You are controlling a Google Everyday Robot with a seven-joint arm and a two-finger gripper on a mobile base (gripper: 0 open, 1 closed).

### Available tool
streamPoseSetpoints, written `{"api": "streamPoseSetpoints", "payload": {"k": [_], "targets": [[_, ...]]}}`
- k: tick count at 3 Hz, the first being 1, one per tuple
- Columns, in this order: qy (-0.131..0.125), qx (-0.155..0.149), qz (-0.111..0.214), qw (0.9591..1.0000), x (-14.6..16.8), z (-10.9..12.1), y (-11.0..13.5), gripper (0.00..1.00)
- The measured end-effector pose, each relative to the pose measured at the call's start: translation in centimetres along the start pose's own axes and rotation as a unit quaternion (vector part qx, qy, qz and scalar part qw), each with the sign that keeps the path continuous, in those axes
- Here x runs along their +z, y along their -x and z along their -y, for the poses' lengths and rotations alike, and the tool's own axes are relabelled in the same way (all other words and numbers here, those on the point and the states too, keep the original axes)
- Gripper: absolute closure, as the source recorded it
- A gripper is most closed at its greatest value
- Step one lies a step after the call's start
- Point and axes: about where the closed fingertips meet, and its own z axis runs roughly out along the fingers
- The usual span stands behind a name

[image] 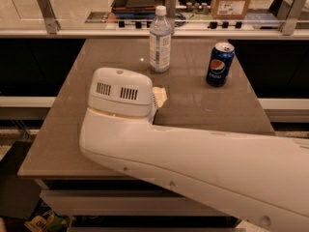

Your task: Move rxbar chocolate near blue plastic bottle

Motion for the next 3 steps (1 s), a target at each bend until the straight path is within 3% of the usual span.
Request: {"api": "streamPoseSetpoints", "payload": {"k": [1,3], "targets": [[-0.008,0.003,-0.001,1.0000,-0.4,0.5,0.1,0.00],[-0.019,0.021,-0.027,0.9993,-0.1,1.4,-2.0,0.00]]}}
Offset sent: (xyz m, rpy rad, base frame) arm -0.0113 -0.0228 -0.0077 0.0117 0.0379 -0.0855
